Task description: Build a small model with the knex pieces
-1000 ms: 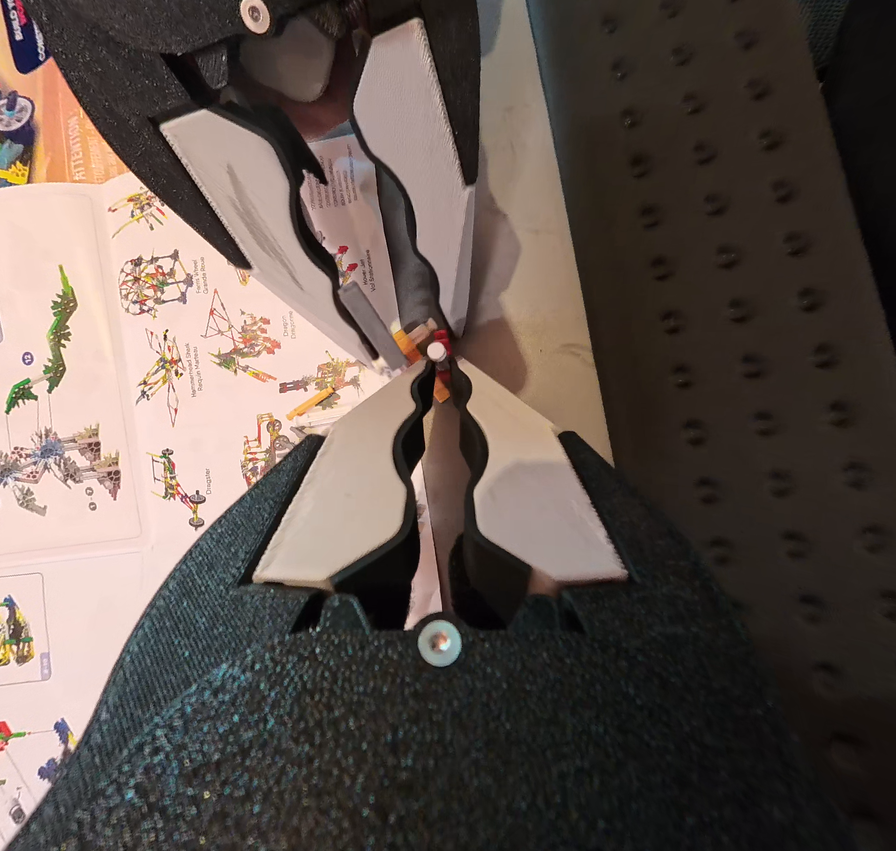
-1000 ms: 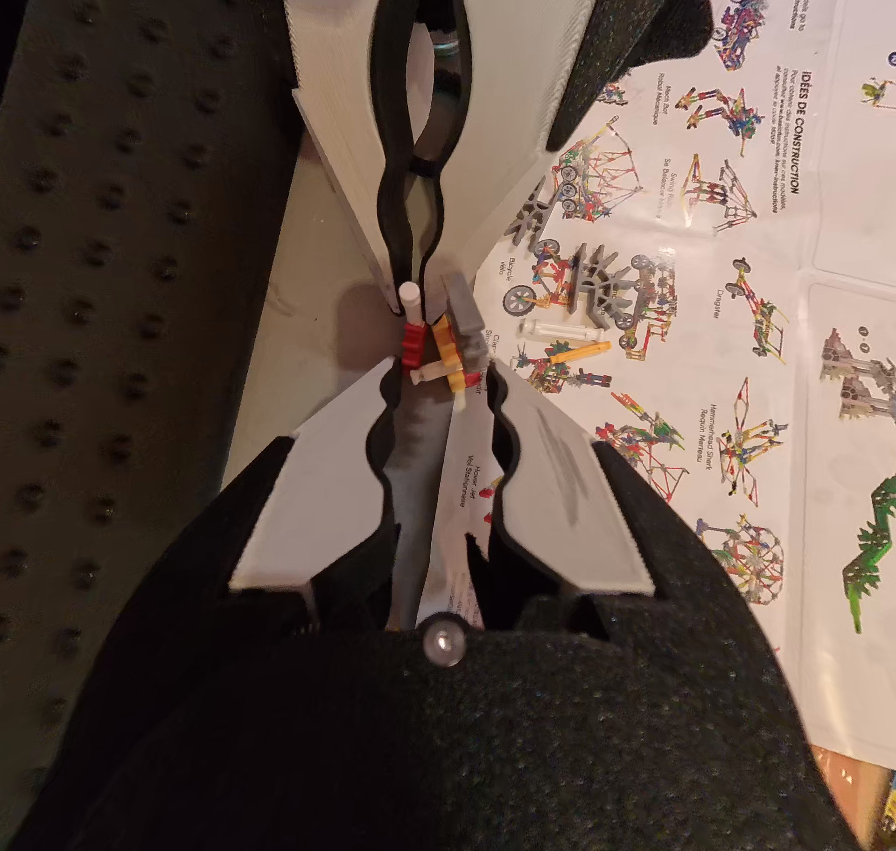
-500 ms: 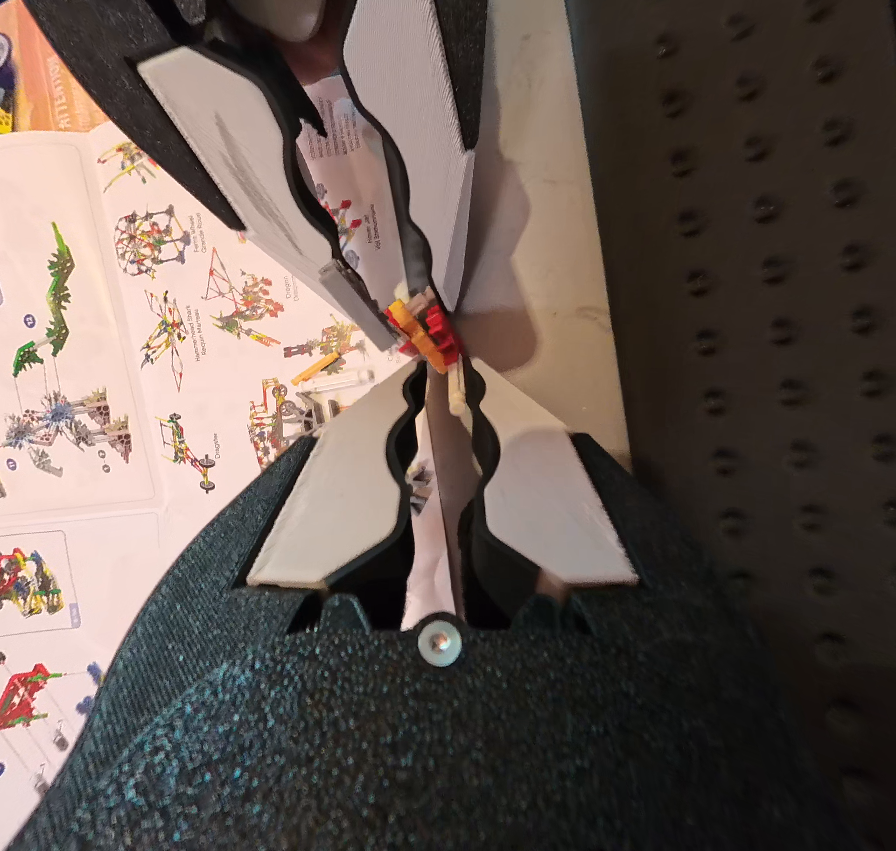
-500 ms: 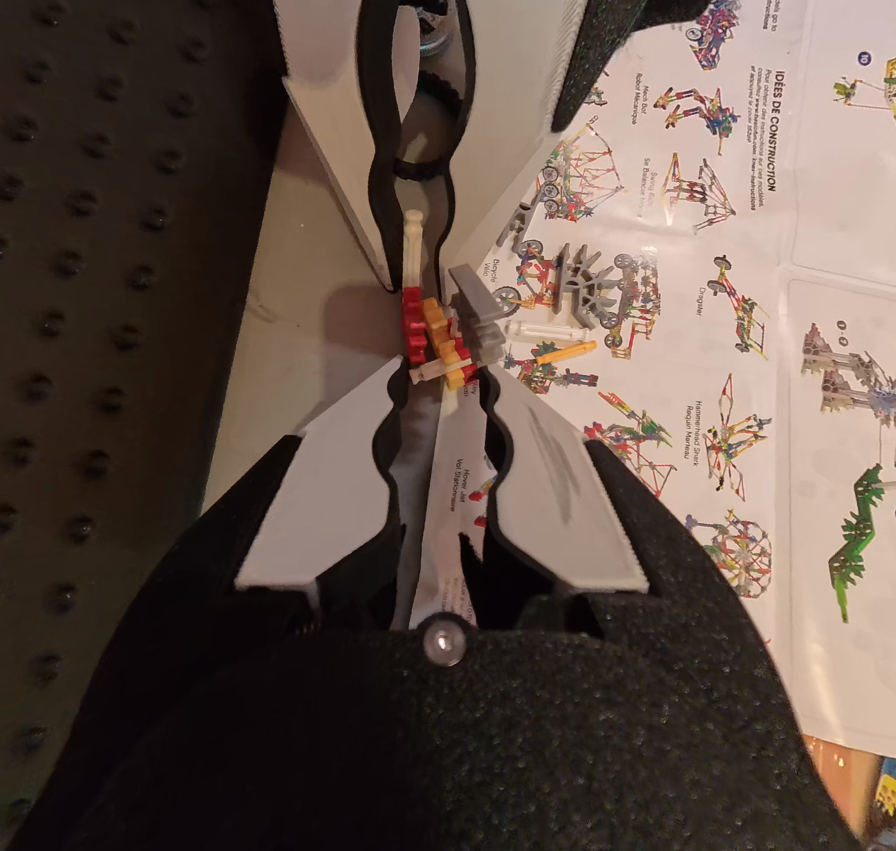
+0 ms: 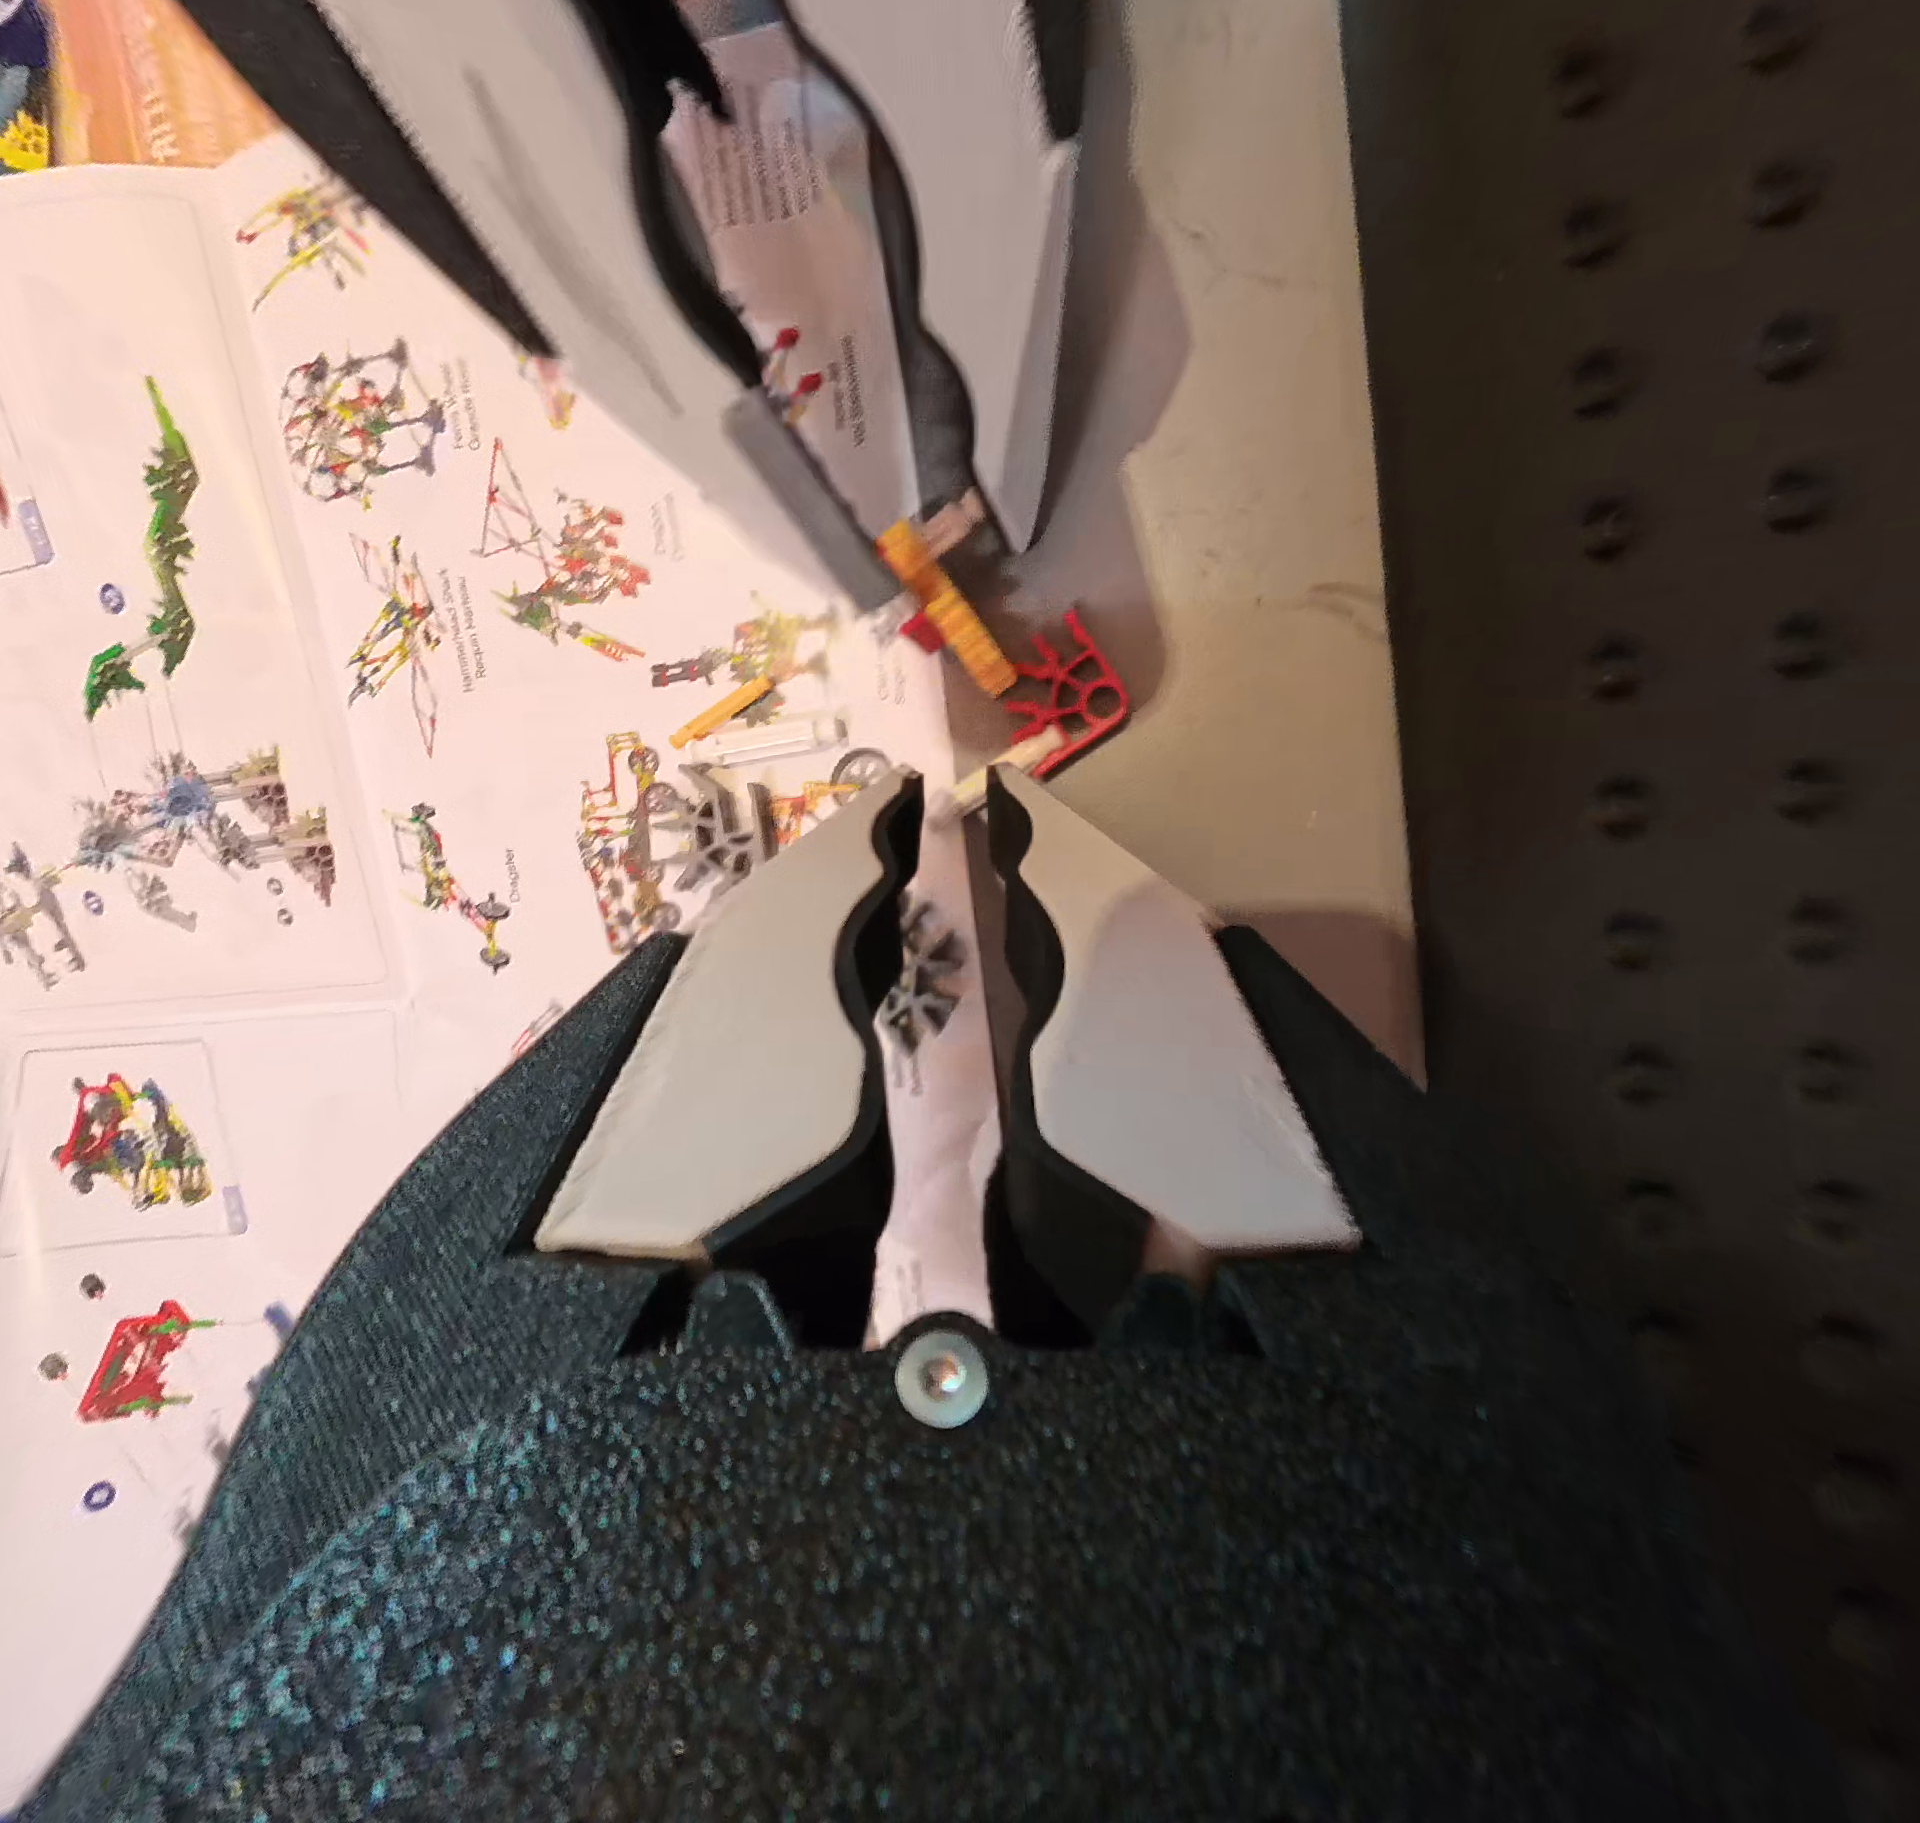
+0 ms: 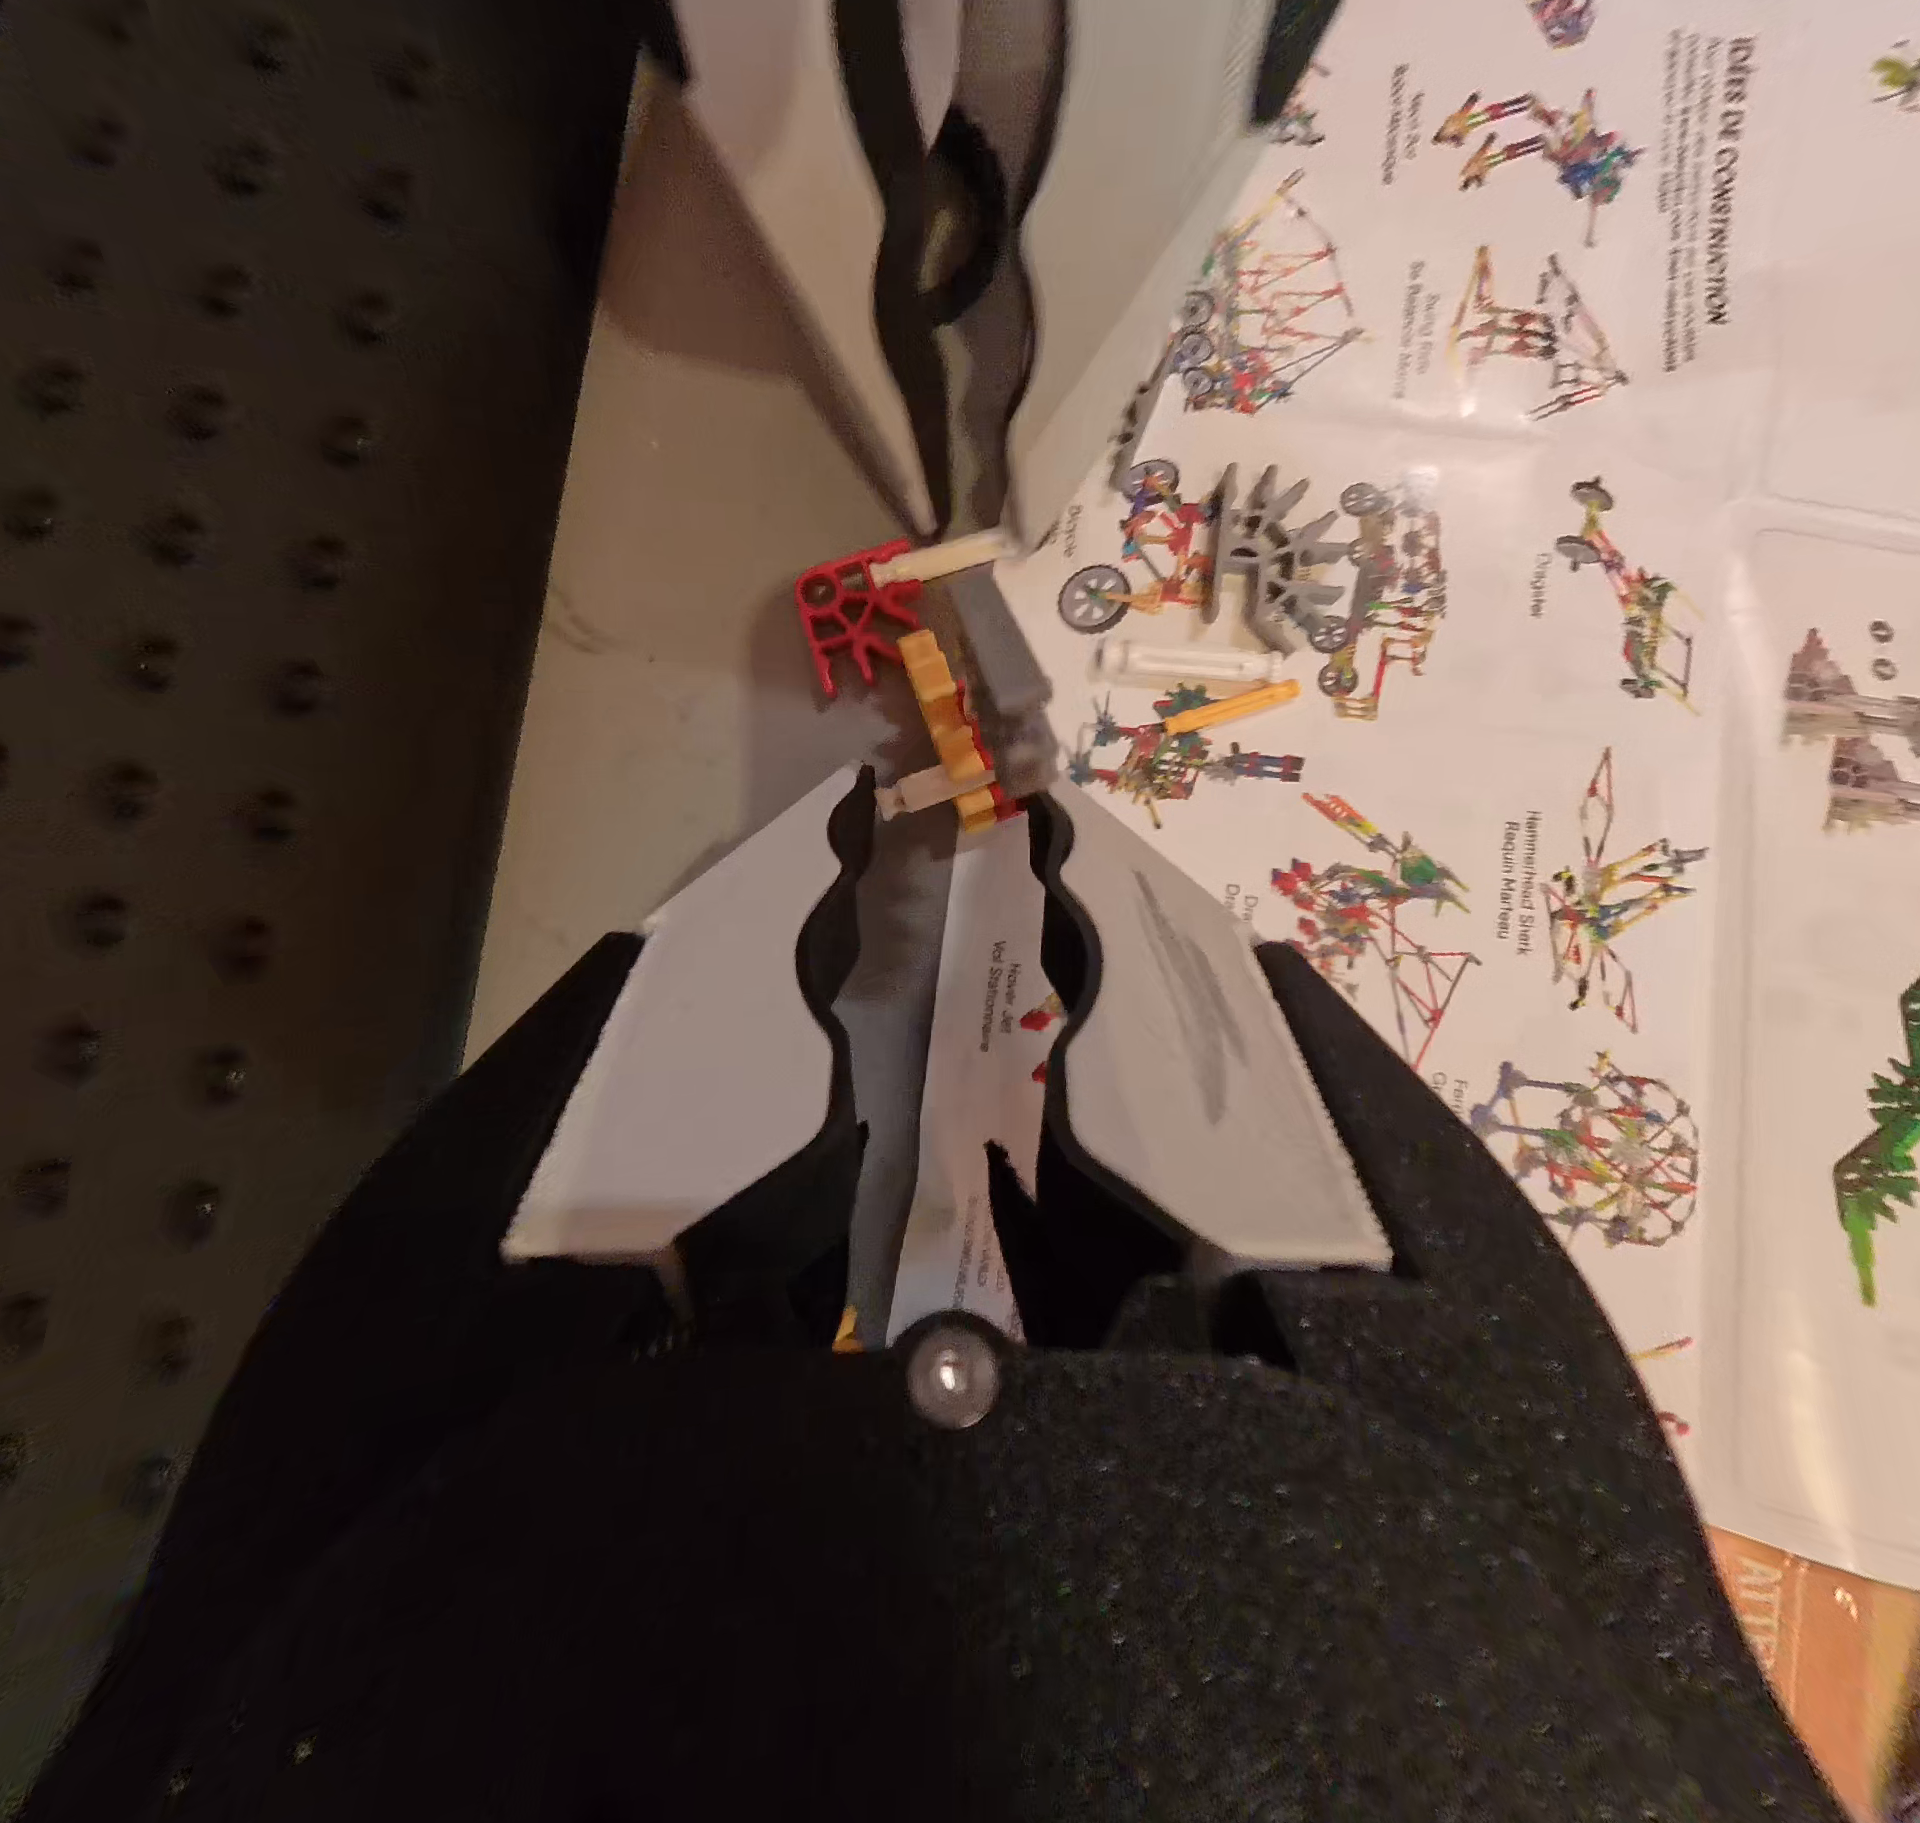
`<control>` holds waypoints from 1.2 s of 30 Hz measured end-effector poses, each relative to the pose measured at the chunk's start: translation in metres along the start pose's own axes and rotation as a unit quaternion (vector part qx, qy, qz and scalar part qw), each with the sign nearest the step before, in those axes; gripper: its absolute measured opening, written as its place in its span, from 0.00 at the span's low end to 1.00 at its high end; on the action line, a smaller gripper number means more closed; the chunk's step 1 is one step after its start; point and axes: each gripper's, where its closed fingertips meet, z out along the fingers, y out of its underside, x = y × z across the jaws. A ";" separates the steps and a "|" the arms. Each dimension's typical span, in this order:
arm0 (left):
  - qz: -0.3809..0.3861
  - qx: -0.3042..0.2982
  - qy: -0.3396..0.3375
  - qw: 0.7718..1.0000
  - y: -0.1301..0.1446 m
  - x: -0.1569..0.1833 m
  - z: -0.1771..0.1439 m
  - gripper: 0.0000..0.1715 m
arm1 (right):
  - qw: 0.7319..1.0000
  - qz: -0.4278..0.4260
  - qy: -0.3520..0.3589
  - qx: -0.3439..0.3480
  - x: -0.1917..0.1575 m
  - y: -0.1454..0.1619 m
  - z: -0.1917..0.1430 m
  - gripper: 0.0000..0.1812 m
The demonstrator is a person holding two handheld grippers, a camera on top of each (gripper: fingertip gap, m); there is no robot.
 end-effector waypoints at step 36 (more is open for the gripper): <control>-0.199 0.008 -0.359 0.912 0.095 -0.258 -0.123 0.33 | 0.877 0.366 0.299 0.087 0.234 0.069 -0.094 0.52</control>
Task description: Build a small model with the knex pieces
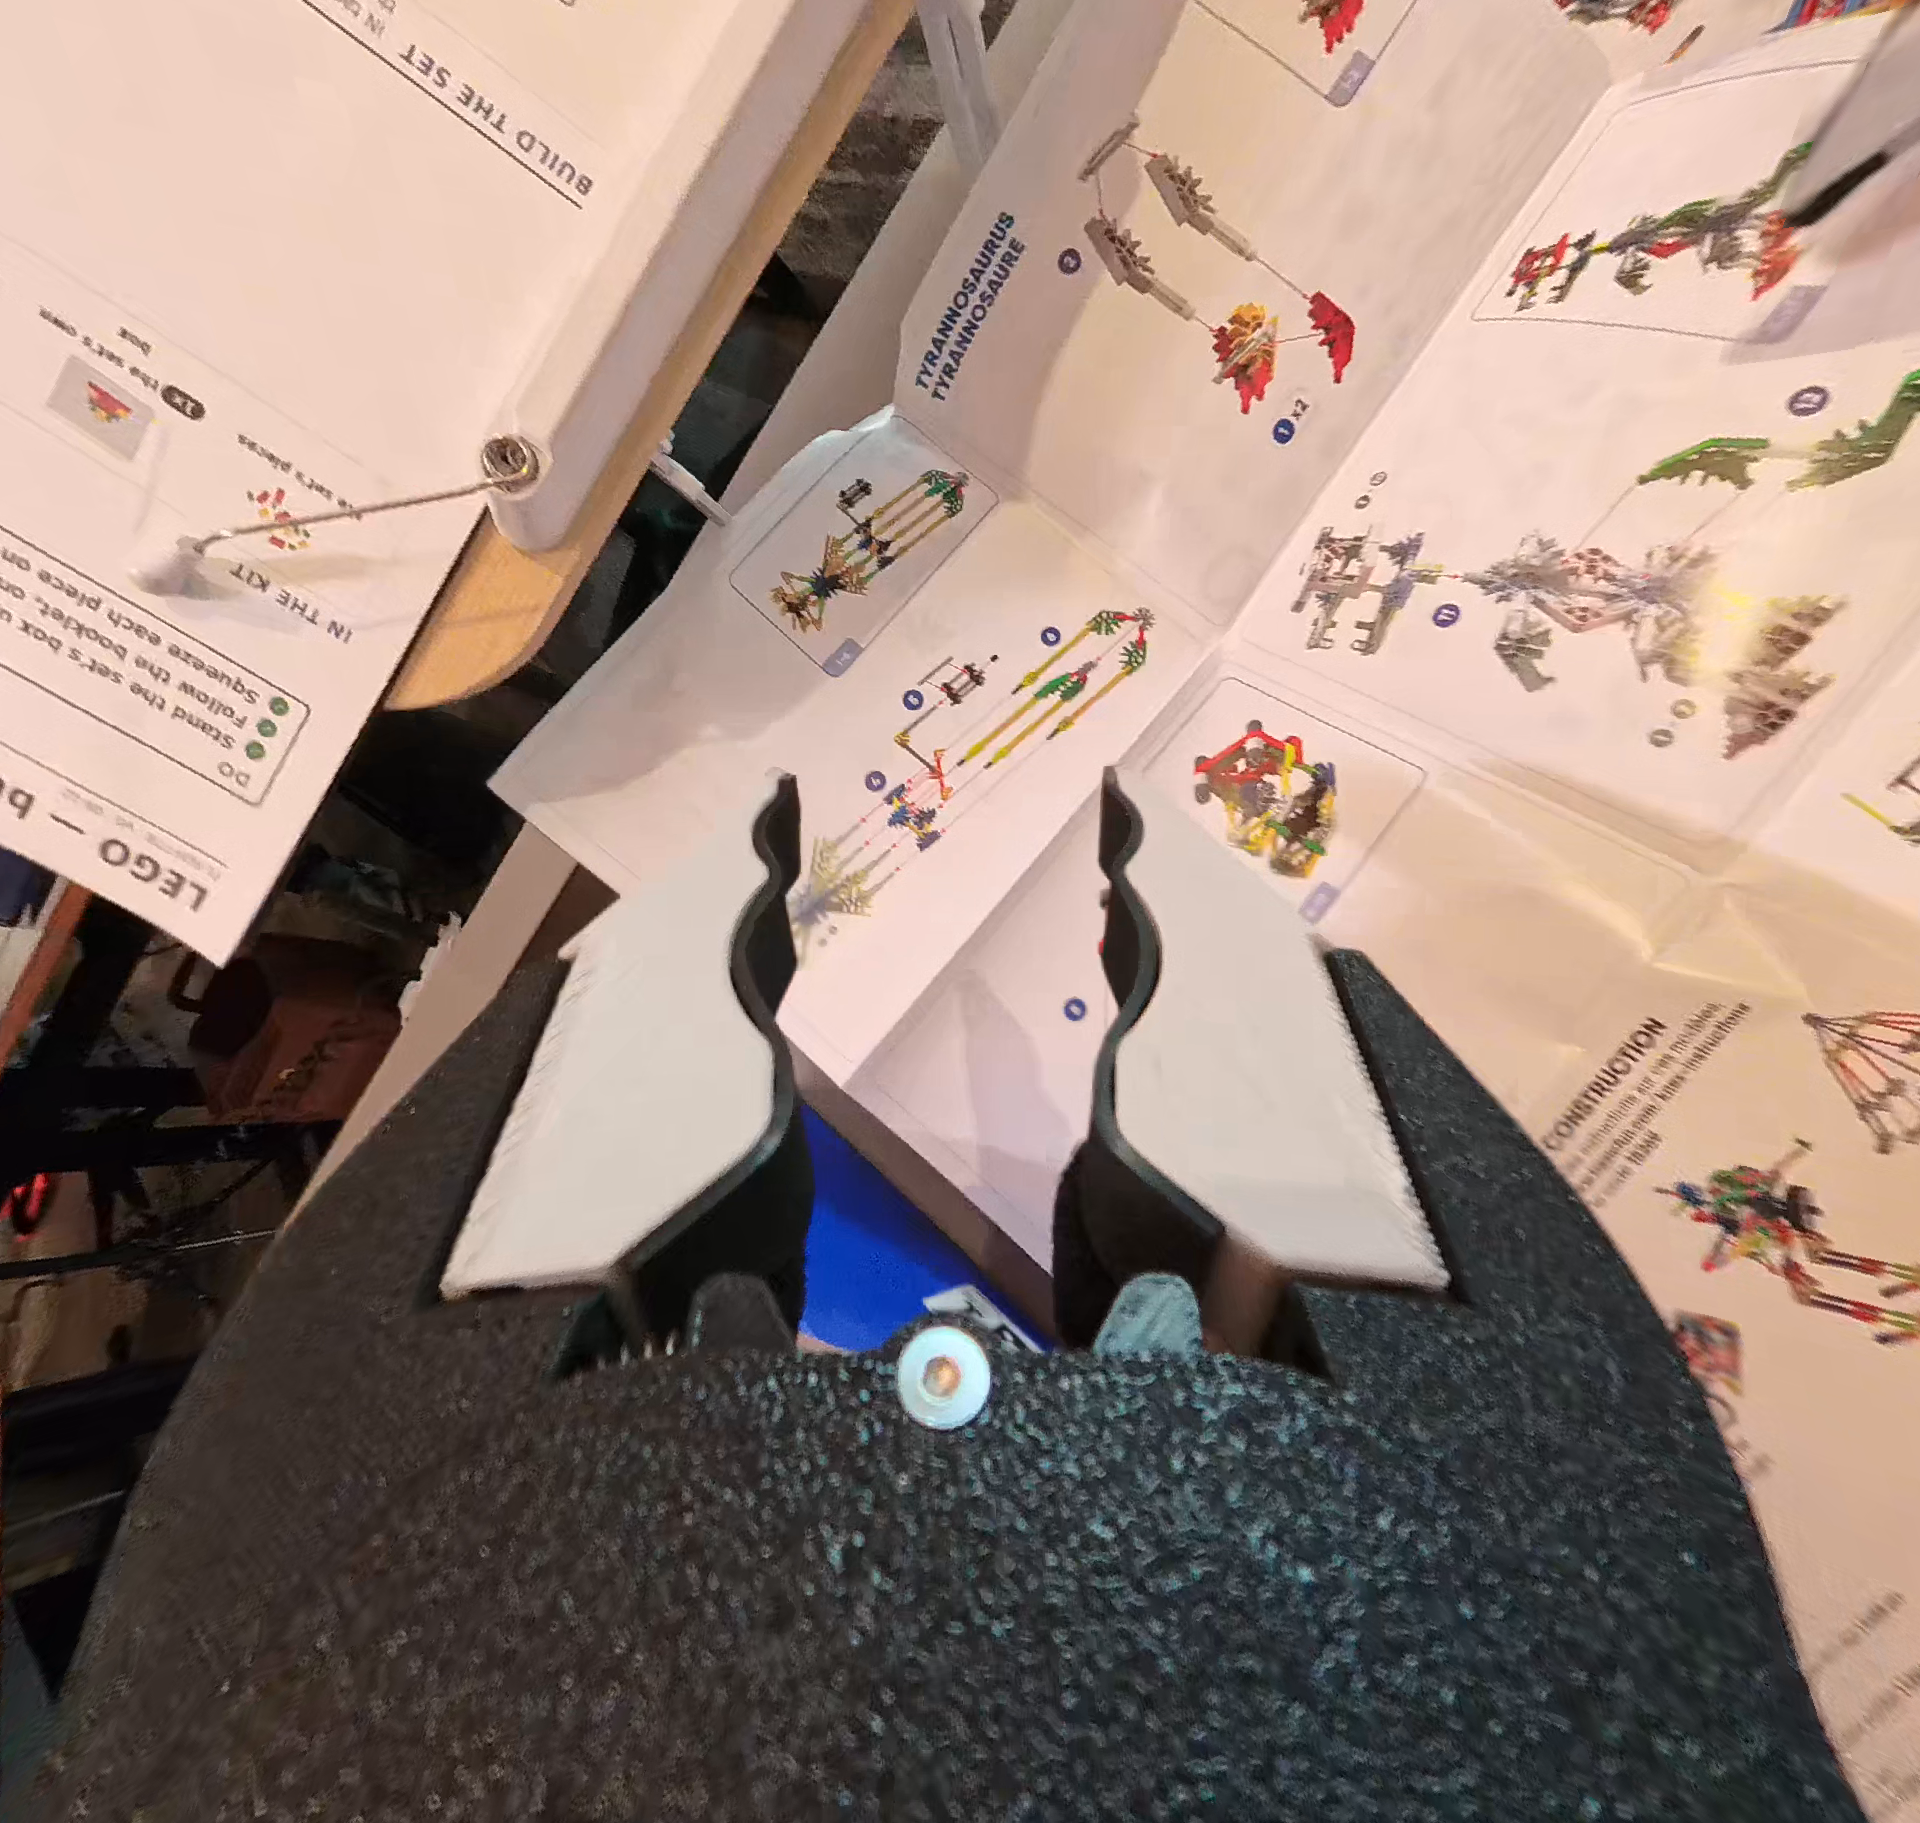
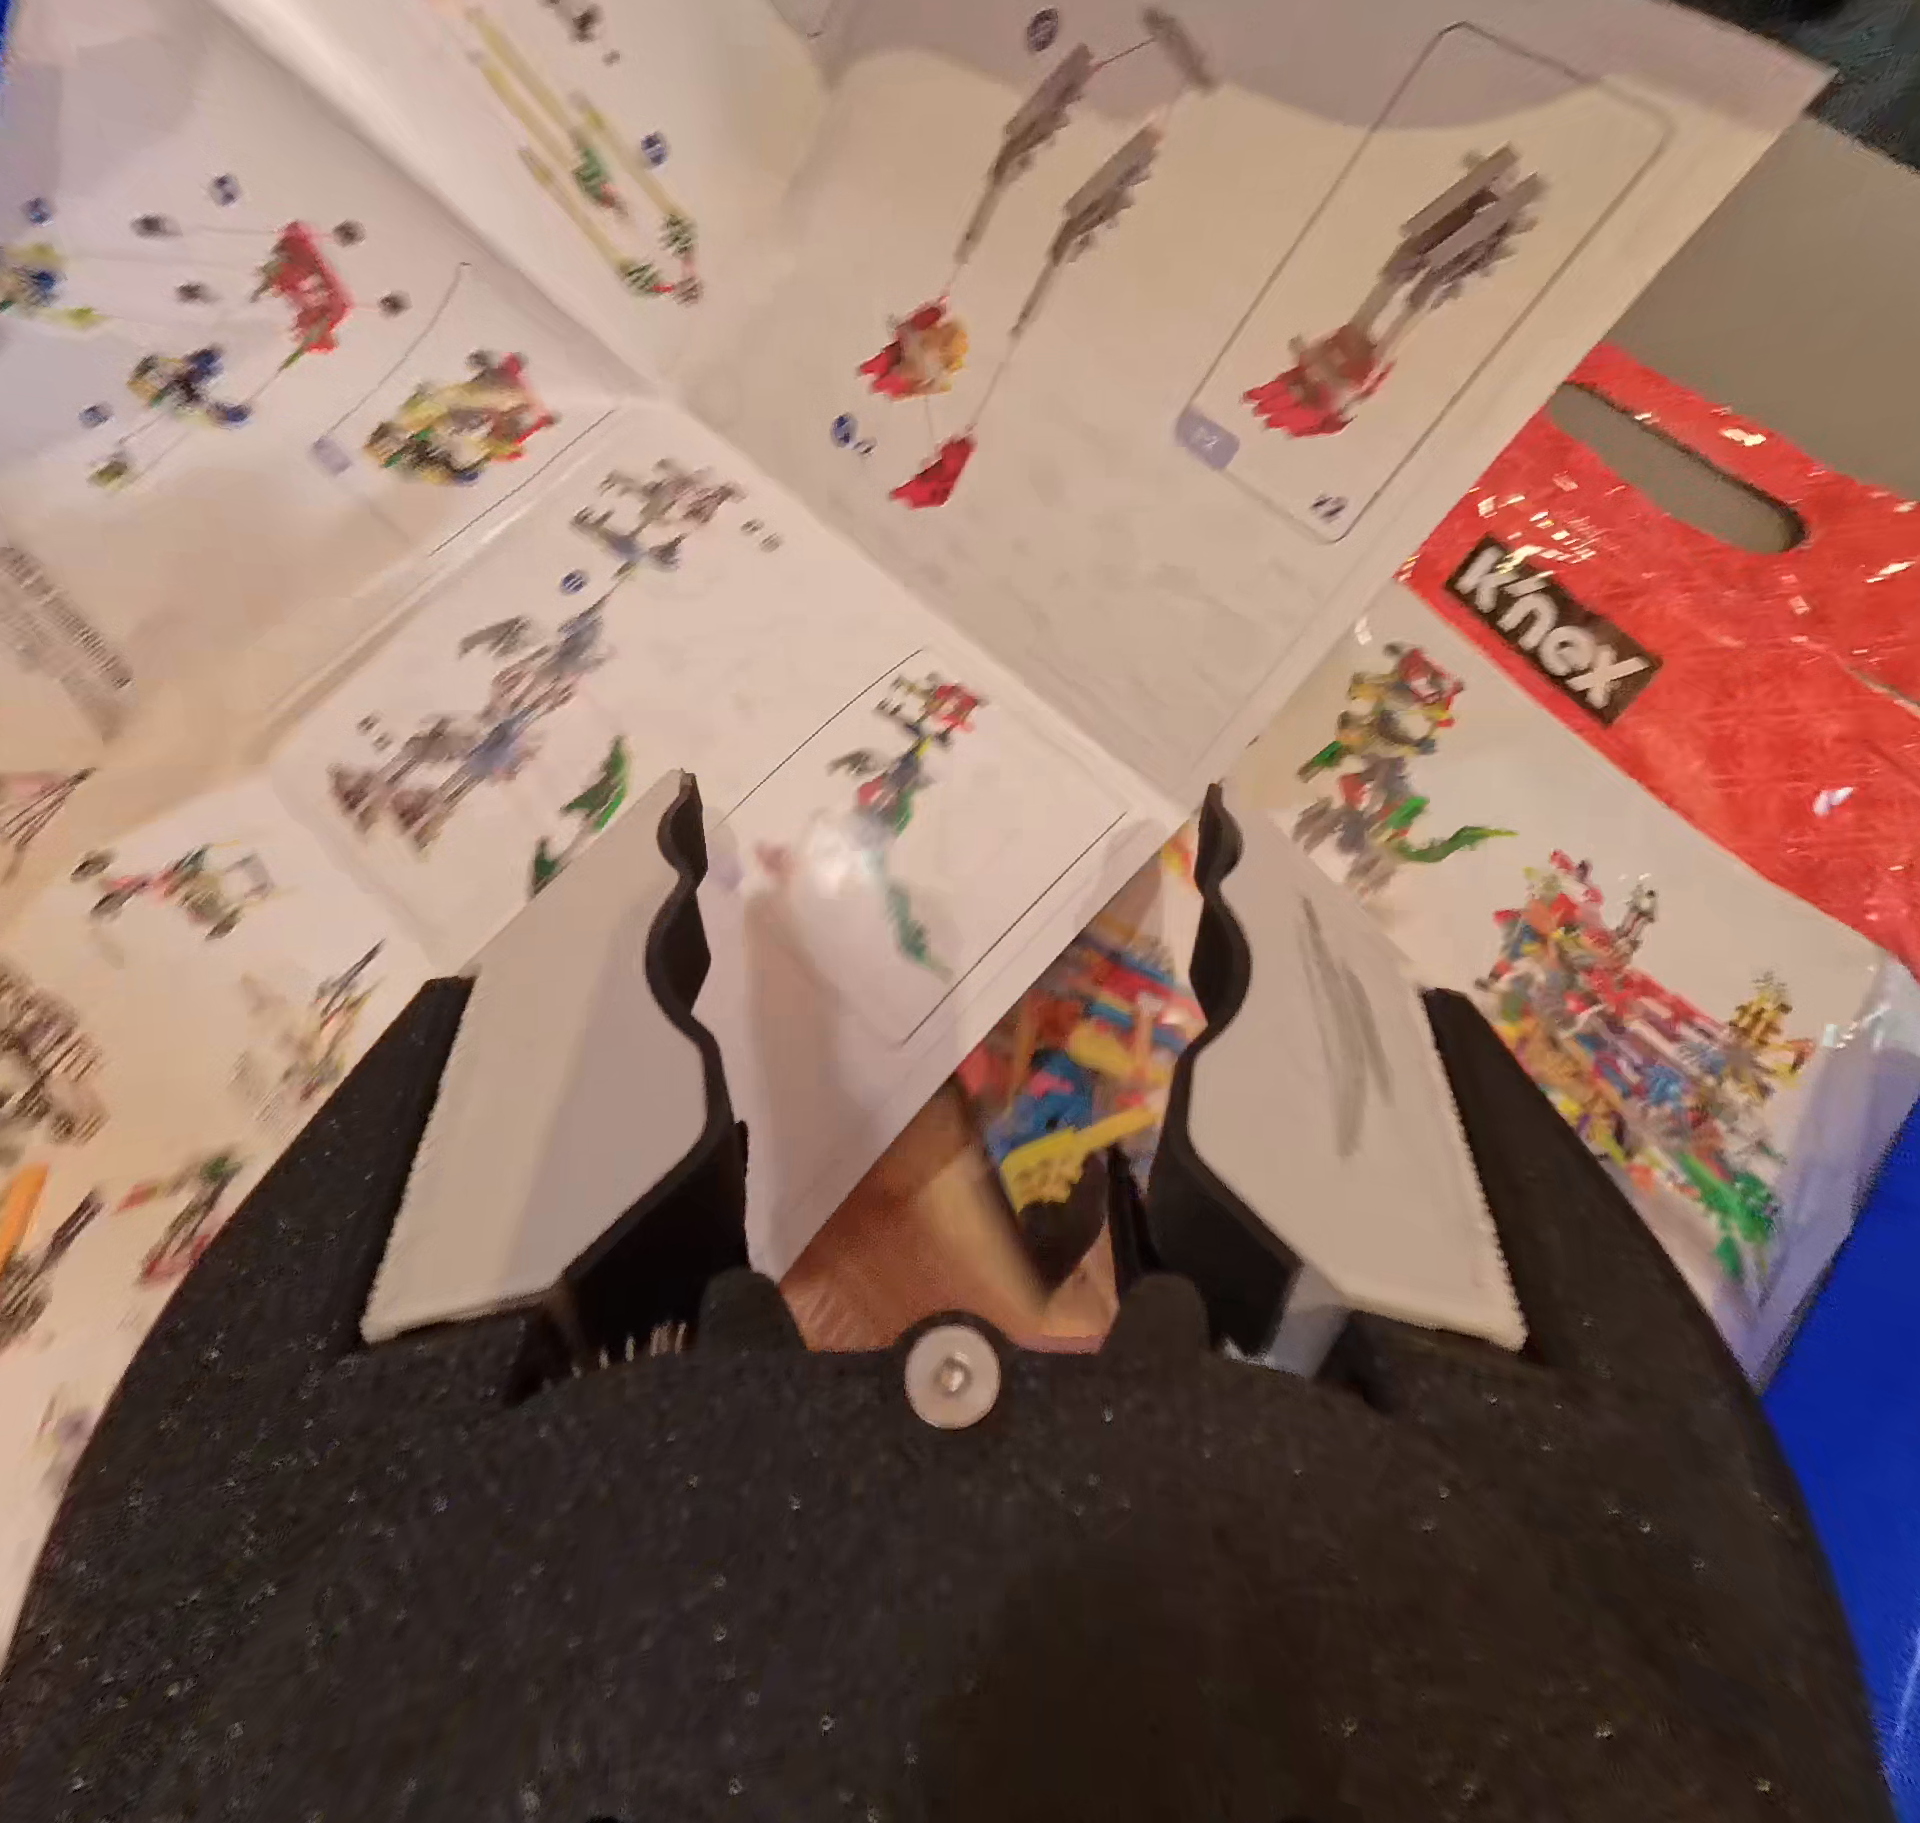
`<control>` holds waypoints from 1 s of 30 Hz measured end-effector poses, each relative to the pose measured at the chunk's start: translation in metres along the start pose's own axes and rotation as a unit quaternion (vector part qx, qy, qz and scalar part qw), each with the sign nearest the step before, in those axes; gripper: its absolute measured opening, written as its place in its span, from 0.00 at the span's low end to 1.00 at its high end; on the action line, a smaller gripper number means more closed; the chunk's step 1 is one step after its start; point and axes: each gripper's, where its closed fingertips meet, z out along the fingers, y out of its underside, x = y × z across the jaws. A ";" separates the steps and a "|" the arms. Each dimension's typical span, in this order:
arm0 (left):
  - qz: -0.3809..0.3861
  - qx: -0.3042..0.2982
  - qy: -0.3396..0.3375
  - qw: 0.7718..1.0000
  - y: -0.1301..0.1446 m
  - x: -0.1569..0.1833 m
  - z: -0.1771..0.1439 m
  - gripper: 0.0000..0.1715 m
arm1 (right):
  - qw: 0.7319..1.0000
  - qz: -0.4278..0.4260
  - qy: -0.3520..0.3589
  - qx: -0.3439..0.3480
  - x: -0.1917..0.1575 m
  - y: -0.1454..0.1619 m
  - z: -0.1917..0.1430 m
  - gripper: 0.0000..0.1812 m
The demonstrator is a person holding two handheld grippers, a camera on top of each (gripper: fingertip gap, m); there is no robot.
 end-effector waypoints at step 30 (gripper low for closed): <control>-0.118 0.068 -0.098 0.986 0.005 -0.094 -0.023 0.43 | 0.981 -0.064 -0.028 0.181 -0.016 -0.102 -0.080 0.00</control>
